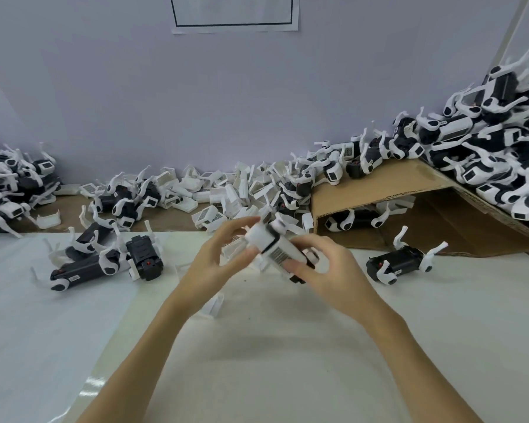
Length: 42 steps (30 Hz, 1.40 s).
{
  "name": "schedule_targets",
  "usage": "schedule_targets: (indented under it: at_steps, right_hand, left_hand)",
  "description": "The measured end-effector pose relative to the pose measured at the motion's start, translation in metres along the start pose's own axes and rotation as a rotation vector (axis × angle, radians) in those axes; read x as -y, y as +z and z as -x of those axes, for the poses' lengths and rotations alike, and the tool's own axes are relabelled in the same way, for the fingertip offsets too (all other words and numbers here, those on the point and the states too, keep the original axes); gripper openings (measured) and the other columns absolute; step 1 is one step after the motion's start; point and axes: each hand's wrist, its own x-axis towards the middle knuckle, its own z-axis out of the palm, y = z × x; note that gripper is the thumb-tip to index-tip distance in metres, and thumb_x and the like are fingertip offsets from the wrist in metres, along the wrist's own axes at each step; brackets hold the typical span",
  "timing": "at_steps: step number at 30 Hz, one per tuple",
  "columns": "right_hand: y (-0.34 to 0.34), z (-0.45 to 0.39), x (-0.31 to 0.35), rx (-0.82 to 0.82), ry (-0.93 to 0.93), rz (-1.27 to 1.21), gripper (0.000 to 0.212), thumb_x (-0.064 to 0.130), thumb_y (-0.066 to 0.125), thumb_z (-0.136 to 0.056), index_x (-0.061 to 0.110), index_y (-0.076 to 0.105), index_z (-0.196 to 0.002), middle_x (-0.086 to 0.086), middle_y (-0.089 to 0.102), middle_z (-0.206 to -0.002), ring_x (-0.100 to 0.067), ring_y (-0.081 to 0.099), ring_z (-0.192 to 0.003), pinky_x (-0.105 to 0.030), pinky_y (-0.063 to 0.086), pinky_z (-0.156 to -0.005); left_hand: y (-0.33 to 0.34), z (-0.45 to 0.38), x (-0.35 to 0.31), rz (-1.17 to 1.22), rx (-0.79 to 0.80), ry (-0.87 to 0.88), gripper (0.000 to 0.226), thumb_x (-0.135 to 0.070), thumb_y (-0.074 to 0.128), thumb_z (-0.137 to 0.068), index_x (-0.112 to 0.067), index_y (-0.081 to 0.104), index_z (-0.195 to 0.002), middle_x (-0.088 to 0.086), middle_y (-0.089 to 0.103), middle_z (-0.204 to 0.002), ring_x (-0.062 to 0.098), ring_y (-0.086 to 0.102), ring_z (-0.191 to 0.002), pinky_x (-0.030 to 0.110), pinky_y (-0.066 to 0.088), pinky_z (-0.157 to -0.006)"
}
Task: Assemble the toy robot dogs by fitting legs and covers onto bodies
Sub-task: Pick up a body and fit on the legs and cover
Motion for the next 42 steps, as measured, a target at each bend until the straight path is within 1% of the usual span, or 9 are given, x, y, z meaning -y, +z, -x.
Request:
schedule_targets:
  at_steps: [5, 8, 11, 18, 24, 30, 34, 37, 42]
  right_hand:
    - [0.034, 0.004, 0.0, -0.063, -0.271, 0.346, 0.039, 0.034, 0.085, -0.086, 0.011, 0.073, -0.115, 0.003, 0.071, -0.11, -0.022, 0.061, -0.108, -0.044, 0.046, -0.096]
    - [0.046, 0.007, 0.01, -0.064, -0.278, 0.271, 0.036, 0.038, 0.08, -0.09, 0.013, 0.072, -0.114, 0.005, 0.068, -0.104, -0.019, 0.059, -0.101, -0.042, 0.045, -0.093]
    - [0.056, 0.012, 0.017, -0.057, -0.279, 0.234, 0.035, 0.046, 0.071, -0.092, 0.014, 0.071, -0.108, 0.01, 0.064, -0.095, -0.008, 0.054, -0.092, -0.031, 0.041, -0.09]
    - [0.048, 0.01, 0.011, -0.027, -0.151, 0.216, 0.024, 0.042, 0.073, -0.093, 0.022, 0.071, -0.106, 0.016, 0.065, -0.096, -0.004, 0.053, -0.094, -0.029, 0.041, -0.092]
    - [0.028, 0.006, -0.003, -0.056, -0.115, 0.21, 0.026, 0.035, 0.067, -0.101, 0.024, 0.07, -0.124, 0.024, 0.066, -0.108, -0.012, 0.06, -0.109, -0.049, 0.051, -0.096]
    - [0.032, 0.004, -0.003, -0.072, -0.23, 0.32, 0.065, 0.034, 0.086, -0.084, 0.025, 0.056, -0.141, 0.01, 0.055, -0.132, -0.012, 0.053, -0.126, -0.04, 0.05, -0.103]
    - [0.036, 0.004, -0.002, -0.144, -0.242, 0.383, 0.056, 0.021, 0.081, -0.09, 0.021, 0.057, -0.141, 0.006, 0.053, -0.141, -0.016, 0.052, -0.134, -0.039, 0.053, -0.103]
    - [0.036, 0.007, -0.005, -0.053, -0.138, 0.279, 0.056, 0.036, 0.068, -0.1, 0.025, 0.048, -0.151, 0.012, 0.048, -0.15, -0.01, 0.051, -0.137, -0.035, 0.052, -0.105]
    - [0.032, 0.008, -0.008, -0.078, -0.087, 0.316, 0.056, 0.051, 0.061, -0.1, 0.031, 0.046, -0.15, 0.017, 0.057, -0.144, -0.009, 0.059, -0.122, -0.036, 0.059, -0.09]
  left_hand:
    - [0.034, 0.001, -0.002, -0.227, -0.38, 0.181, 0.036, -0.053, 0.07, -0.09, -0.018, 0.074, -0.087, -0.009, 0.069, -0.116, 0.013, 0.062, -0.119, 0.045, 0.048, -0.102]
    - [0.03, 0.0, -0.002, -0.362, -0.632, 0.279, 0.052, -0.051, 0.071, -0.091, -0.008, 0.067, -0.062, -0.006, 0.061, -0.065, 0.014, 0.055, -0.077, 0.046, 0.047, -0.085]
    - [0.024, 0.003, -0.003, -0.291, -0.691, 0.192, 0.06, -0.056, 0.068, -0.089, -0.005, 0.068, -0.056, 0.002, 0.06, -0.054, 0.011, 0.057, -0.084, 0.035, 0.047, -0.085]
    - [0.029, -0.003, 0.0, -0.272, -0.582, 0.041, 0.064, -0.073, 0.067, -0.082, -0.019, 0.053, -0.052, -0.006, 0.05, -0.053, 0.015, 0.053, -0.083, 0.023, 0.04, -0.075]
    - [0.017, -0.002, 0.008, -0.096, -0.081, -0.049, 0.028, -0.064, 0.072, -0.085, -0.038, 0.076, -0.093, -0.017, 0.074, -0.089, 0.003, 0.067, -0.092, 0.022, 0.048, -0.085]
    - [0.022, -0.004, 0.006, 0.167, -0.195, -0.258, 0.048, -0.067, 0.08, -0.076, -0.022, 0.082, -0.094, 0.006, 0.08, -0.091, 0.02, 0.071, -0.074, 0.047, 0.058, -0.073]
    - [0.025, -0.006, 0.002, 0.112, -0.156, -0.286, 0.054, -0.081, 0.068, -0.077, -0.029, 0.077, -0.091, 0.0, 0.077, -0.083, 0.009, 0.067, -0.074, 0.043, 0.057, -0.087]
    - [0.025, -0.004, 0.006, -0.202, -0.141, -0.173, 0.047, -0.087, 0.056, -0.079, -0.044, 0.063, -0.099, -0.019, 0.064, -0.099, 0.004, 0.058, -0.105, 0.032, 0.04, -0.1]
    - [0.018, -0.001, 0.004, 0.216, 0.005, -0.232, 0.051, -0.065, 0.072, -0.085, -0.029, 0.071, -0.121, -0.009, 0.078, -0.111, 0.011, 0.073, -0.101, 0.022, 0.053, -0.087]
